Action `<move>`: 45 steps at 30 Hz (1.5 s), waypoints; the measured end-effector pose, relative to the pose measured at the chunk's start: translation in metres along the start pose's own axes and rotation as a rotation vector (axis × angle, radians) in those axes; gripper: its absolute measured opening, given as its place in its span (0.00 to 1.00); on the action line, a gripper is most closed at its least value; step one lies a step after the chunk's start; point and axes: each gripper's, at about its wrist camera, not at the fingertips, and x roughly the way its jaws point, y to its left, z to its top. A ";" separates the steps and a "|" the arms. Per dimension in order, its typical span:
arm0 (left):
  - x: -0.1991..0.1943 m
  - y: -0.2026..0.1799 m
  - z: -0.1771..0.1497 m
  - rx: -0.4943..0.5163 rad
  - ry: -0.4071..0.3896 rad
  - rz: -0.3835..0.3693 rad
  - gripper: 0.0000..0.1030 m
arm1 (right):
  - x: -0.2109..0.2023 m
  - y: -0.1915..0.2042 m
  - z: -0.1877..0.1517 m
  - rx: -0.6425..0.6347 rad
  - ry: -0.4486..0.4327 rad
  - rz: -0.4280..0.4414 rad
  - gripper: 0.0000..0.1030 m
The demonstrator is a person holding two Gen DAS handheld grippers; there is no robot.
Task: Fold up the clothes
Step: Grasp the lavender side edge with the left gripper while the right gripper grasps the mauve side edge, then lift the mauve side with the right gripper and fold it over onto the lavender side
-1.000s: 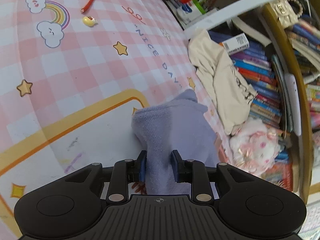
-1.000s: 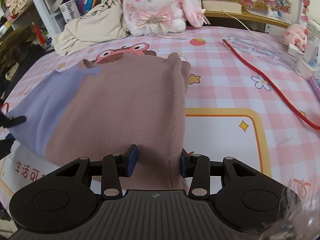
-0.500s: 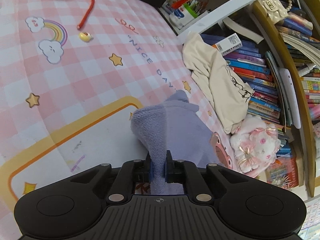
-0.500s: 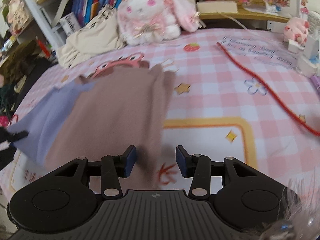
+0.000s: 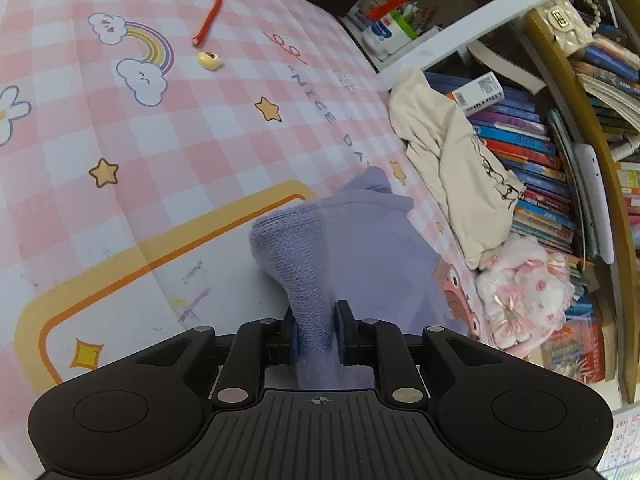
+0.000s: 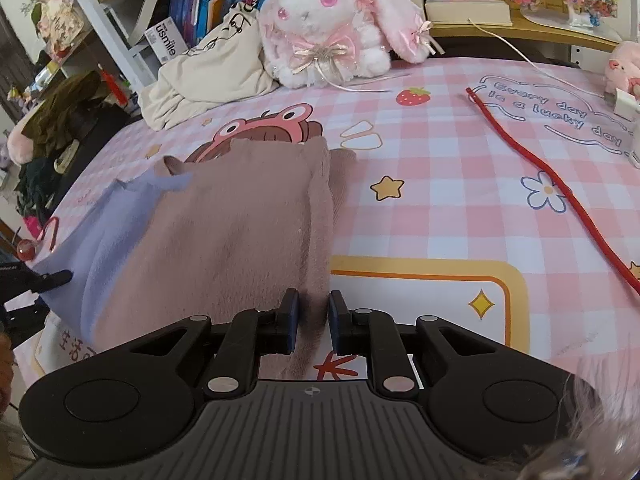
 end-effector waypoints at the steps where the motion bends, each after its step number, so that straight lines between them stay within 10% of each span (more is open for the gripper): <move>1: 0.000 0.001 -0.001 -0.013 -0.007 -0.003 0.15 | 0.000 0.000 0.000 -0.005 0.000 0.002 0.15; 7: -0.001 0.002 -0.004 -0.102 -0.050 0.011 0.10 | 0.002 -0.005 -0.003 0.005 -0.004 0.024 0.15; 24: -0.052 -0.135 -0.016 0.259 -0.149 -0.204 0.08 | 0.005 -0.018 -0.003 0.042 0.001 0.089 0.15; 30: -0.066 -0.205 -0.068 0.633 -0.137 -0.205 0.08 | 0.006 -0.022 -0.002 0.045 0.003 0.111 0.15; 36: -0.038 -0.225 -0.170 1.114 0.036 -0.066 0.10 | 0.007 -0.027 -0.001 0.052 0.006 0.138 0.15; 41: 0.012 -0.212 -0.253 1.468 0.247 0.079 0.31 | 0.008 -0.031 0.000 0.063 0.011 0.160 0.15; 45: 0.010 -0.214 -0.265 1.544 0.255 0.076 0.49 | 0.007 -0.043 0.004 0.135 0.039 0.203 0.25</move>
